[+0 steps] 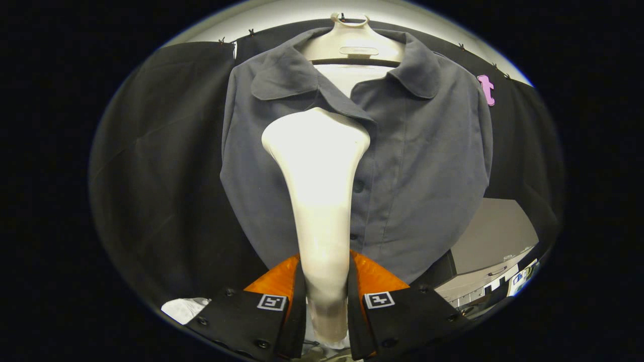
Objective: Iron the clothes twice with a garment steamer, once on the left side and once on the right side.
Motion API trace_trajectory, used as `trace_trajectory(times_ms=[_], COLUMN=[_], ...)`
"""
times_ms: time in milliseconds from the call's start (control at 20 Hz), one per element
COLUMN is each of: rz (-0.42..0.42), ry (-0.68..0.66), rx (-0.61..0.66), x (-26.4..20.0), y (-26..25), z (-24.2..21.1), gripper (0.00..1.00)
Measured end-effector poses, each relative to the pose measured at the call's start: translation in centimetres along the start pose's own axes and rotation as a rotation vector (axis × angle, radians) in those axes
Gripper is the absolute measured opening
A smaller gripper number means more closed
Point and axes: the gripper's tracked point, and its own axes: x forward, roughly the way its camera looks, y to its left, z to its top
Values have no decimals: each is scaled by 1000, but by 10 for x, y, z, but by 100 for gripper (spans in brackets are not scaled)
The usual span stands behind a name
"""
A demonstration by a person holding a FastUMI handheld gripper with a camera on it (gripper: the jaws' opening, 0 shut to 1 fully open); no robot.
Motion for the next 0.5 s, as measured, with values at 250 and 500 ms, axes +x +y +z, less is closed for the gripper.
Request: trace_trajectory(times_ms=[250,500], rz=[9,19], ry=[44,77], rx=[-15,-13], x=[15,25], y=[10,13], z=[-20,-44], gripper=[42,42])
